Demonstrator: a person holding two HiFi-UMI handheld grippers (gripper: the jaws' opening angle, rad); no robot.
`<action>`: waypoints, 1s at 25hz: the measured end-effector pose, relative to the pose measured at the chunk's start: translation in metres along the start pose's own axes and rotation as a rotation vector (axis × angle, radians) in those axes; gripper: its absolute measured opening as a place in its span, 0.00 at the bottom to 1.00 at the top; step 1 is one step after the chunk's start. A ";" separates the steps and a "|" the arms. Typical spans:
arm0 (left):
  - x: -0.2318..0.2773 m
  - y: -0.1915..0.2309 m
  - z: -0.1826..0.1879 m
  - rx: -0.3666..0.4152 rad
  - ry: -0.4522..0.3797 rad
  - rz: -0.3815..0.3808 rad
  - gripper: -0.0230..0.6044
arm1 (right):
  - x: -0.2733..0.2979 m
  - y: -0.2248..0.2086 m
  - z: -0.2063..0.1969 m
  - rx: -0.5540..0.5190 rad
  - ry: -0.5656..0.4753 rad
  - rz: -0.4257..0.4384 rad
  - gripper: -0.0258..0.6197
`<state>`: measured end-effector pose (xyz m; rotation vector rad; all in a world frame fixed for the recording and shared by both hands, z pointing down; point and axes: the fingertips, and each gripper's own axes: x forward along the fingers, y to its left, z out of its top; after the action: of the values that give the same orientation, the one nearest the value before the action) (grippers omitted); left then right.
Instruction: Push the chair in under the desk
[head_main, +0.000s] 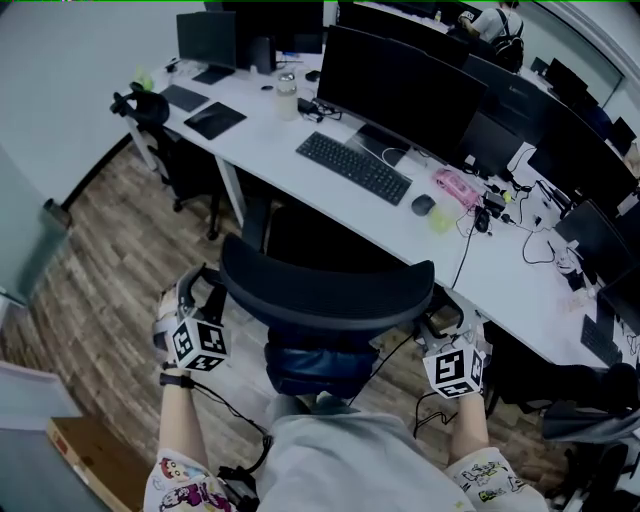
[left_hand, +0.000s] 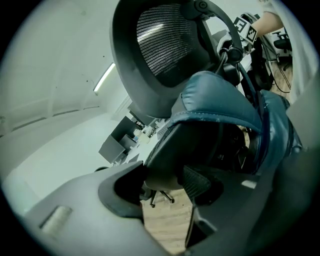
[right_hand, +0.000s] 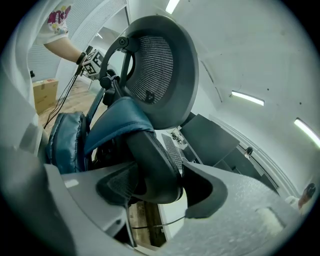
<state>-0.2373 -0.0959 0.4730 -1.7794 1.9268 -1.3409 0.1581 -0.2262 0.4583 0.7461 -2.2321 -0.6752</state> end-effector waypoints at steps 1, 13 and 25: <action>0.005 0.002 0.002 0.002 -0.008 -0.003 0.43 | 0.002 -0.002 0.000 0.004 0.004 -0.005 0.46; 0.078 0.039 0.014 0.082 -0.119 -0.095 0.43 | 0.022 -0.005 0.013 0.084 0.101 -0.123 0.46; 0.150 0.079 0.018 0.159 -0.253 -0.183 0.43 | 0.048 0.007 0.039 0.175 0.213 -0.247 0.46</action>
<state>-0.3188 -0.2456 0.4689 -1.9743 1.5171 -1.2143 0.0988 -0.2435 0.4590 1.1403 -2.0395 -0.4916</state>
